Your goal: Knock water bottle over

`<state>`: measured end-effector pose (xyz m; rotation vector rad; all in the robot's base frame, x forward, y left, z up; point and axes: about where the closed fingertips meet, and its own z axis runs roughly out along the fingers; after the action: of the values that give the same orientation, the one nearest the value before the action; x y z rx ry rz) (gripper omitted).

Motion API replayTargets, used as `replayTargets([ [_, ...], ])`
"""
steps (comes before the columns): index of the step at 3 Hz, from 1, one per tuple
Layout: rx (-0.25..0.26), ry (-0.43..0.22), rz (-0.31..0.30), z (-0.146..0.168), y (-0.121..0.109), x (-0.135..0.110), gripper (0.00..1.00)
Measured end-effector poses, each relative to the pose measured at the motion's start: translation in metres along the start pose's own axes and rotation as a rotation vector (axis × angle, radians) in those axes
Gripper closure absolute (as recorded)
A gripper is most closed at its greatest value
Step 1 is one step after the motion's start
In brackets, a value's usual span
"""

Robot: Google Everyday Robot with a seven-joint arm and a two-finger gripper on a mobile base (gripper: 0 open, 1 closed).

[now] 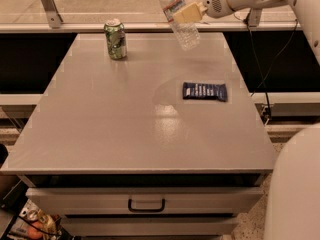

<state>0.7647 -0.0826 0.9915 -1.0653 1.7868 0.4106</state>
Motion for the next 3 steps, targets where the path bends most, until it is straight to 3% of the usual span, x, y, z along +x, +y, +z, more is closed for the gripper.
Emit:
replayTargets([
  [2, 0.030, 0.228, -0.032, -0.020, 0.000, 0.025, 1.00],
  [3, 0.007, 0.346, -0.042, -0.016, 0.005, 0.045, 1.00],
])
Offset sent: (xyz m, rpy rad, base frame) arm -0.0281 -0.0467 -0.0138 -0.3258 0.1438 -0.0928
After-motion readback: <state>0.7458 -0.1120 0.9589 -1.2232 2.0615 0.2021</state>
